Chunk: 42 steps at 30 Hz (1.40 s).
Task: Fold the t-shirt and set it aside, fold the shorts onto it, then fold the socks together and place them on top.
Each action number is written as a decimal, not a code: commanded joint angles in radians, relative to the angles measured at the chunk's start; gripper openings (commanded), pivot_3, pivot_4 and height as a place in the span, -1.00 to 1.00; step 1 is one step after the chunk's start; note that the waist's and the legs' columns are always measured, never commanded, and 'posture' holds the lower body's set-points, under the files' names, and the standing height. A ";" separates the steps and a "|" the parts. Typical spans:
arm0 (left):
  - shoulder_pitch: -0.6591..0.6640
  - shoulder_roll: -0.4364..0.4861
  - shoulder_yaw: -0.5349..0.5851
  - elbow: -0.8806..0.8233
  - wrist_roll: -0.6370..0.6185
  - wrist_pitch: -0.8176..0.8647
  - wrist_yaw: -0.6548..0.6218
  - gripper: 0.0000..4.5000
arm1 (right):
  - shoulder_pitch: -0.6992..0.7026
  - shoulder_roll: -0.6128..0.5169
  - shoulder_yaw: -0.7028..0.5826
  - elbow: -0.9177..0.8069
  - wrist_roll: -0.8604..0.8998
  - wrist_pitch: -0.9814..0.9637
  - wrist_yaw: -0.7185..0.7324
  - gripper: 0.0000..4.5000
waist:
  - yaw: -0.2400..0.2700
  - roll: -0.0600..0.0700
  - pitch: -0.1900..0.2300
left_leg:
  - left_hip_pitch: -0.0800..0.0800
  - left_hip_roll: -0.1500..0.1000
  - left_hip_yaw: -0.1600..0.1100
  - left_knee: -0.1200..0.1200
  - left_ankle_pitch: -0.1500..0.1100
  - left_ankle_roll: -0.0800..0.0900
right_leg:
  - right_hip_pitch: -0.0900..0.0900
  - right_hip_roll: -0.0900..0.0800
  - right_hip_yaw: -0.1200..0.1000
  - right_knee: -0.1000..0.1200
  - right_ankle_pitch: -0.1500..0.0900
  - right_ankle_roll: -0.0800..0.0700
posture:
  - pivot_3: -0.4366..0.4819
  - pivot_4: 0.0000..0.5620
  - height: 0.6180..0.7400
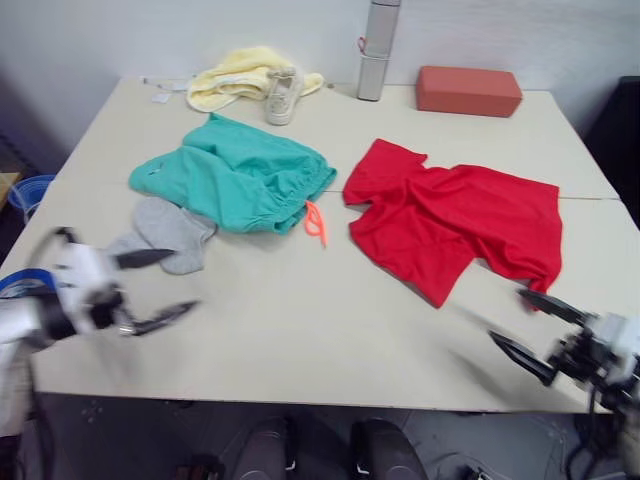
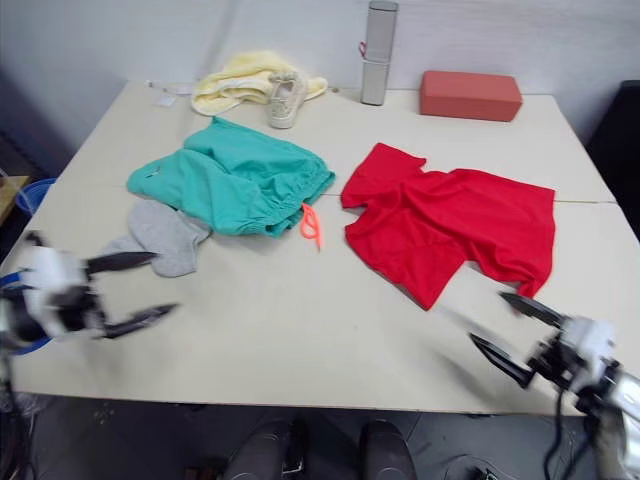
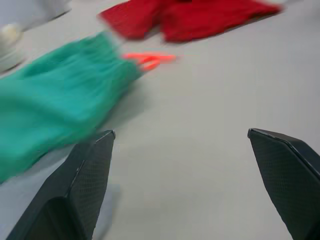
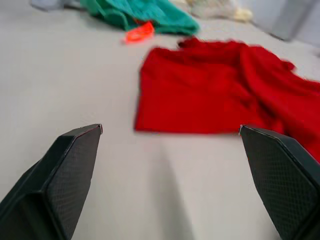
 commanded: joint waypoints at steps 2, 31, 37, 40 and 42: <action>-0.021 -0.076 -0.148 -0.149 -0.026 0.051 0.069 0.98 | 0.070 0.022 -0.094 -0.043 0.003 -0.060 -0.089 1.00 | -0.005 0.000 0.000 | 0.000 0.000 0.000 0.001 0.000 0.000 | 0.000 0.000 0.000 0.000 0.000 0.000 | -0.05 -0.47 1.00; -0.802 -0.616 -0.775 0.779 0.583 -0.349 0.244 0.98 | -0.054 -0.179 0.108 -0.391 -0.406 0.814 -0.699 1.00 | 0.050 0.009 -0.006 | -0.005 0.002 0.003 0.007 0.004 0.002 | -0.004 0.004 0.001 0.001 0.001 0.002 | -0.05 -0.47 1.00; -0.978 -0.773 -0.793 1.131 0.647 -0.490 0.288 0.98 | -0.095 -0.169 0.119 -0.411 -0.428 0.916 -0.751 1.00 | 0.050 0.009 -0.005 | -0.011 0.002 0.002 0.010 0.005 0.003 | -0.007 0.004 -0.001 0.000 0.002 0.003 | -0.05 -0.47 1.00; -1.042 -0.842 -0.795 1.275 0.674 -0.544 0.313 0.98 | -0.111 -0.162 0.120 -0.425 -0.425 0.976 -0.772 1.00 | 0.049 0.008 -0.005 | -0.013 0.002 0.001 0.011 0.005 0.003 | -0.008 0.004 -0.003 0.000 0.002 0.004 | -0.05 -0.47 1.00; -1.075 -0.881 -0.794 1.359 0.696 -0.567 0.342 0.98 | -0.118 -0.159 0.122 -0.435 -0.423 1.011 -0.782 1.00 | 0.049 0.008 -0.005 | -0.013 0.002 0.000 0.011 0.005 0.003 | -0.008 0.004 -0.003 0.000 0.002 0.004 | -0.05 -0.47 1.00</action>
